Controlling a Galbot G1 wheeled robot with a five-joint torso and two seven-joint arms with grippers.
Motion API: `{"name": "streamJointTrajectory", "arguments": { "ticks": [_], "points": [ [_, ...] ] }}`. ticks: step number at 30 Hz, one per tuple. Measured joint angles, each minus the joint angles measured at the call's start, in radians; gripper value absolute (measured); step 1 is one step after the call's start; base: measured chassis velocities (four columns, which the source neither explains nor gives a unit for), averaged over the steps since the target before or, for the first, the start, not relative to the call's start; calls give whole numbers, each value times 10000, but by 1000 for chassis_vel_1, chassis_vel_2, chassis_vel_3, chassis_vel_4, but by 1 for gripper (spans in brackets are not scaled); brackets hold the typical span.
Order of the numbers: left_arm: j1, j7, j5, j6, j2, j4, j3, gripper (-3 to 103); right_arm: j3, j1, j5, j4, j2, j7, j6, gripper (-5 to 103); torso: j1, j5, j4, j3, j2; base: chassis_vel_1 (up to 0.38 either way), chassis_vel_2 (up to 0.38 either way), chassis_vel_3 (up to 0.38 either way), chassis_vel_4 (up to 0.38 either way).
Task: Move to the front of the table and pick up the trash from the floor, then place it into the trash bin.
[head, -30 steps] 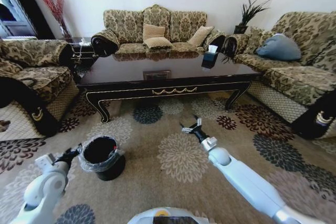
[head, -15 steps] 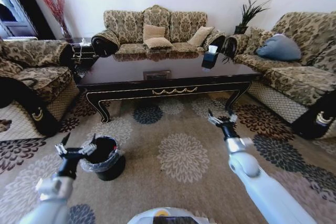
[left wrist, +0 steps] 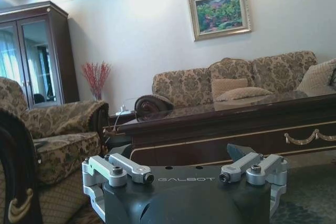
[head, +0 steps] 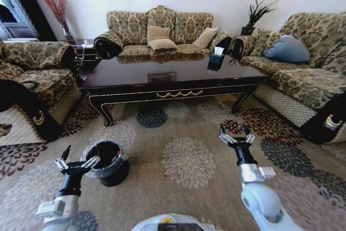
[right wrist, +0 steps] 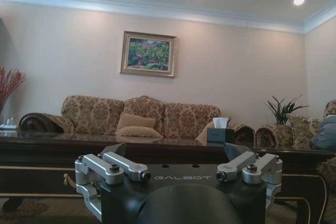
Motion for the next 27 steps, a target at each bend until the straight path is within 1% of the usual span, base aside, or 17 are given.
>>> {"name": "streamJointTrajectory", "arguments": {
  "ticks": [3, 6, 9, 11, 12, 15, 16, 19, 23, 27],
  "points": [
    [-98, -65, -26, 56, 6, 64, 86, 100, 104, -283, -67, 14, 180, -229, 164, 100, 0, -1, 1, 0, 0, 0, 0, 0, 0],
    [-149, -97, -18, 77, 77, 117, 224, 100, 272, -622, -344, 97, 585, -593, 448, 100, 0, -1, 1, 0, 0, 0, 0, 0, 0],
    [-161, -117, -8, 98, 136, 117, 336, 100, 304, -720, -566, 102, 782, -680, 587, 100, 0, 0, 1, 0, 0, 0, 0, 0, 0],
    [-212, -347, 87, 169, 166, 199, 499, 100, 305, -766, -699, 79, 892, -705, 704, 100, 1, 1, 2, 0, 0, 0, 0, 0, 0],
    [-212, -347, 87, 169, 166, 199, 499, 100, 305, -766, -699, 79, 892, -705, 704, 100, 1, 1, 2, 0, 0, 0, 0, 0, 0],
    [-323, -769, 365, 371, 152, 381, 685, 100, 385, -788, -821, -64, 929, -826, 925, 100, 1, 1, 2, 0, 0, 0, 0, 0, 0],
    [-323, -769, 365, 371, 152, 381, 685, 100, 385, -788, -821, -64, 929, -826, 925, 100, 1, 1, 2, 0, 0, 0, 0, 0, 0],
    [-362, -1062, 537, 322, 160, 452, 775, 100, 411, -792, -785, -82, 910, -875, 1022, 100, 1, 1, 2, 0, 0, 0, 0, 0, 0],
    [-469, -1120, 606, 188, 155, 511, 771, 100, 393, -750, -757, -54, 910, -901, 1077, 100, 1, 0, 2, 0, 0, 0, 0, 0, 0],
    [-604, -1143, 480, 11, 122, 624, 743, 100, 216, -688, -708, -28, 929, -903, 1138, 100, 1, 0, 1, 1, 0, 0, 0, 0, 0]
  ]
}}
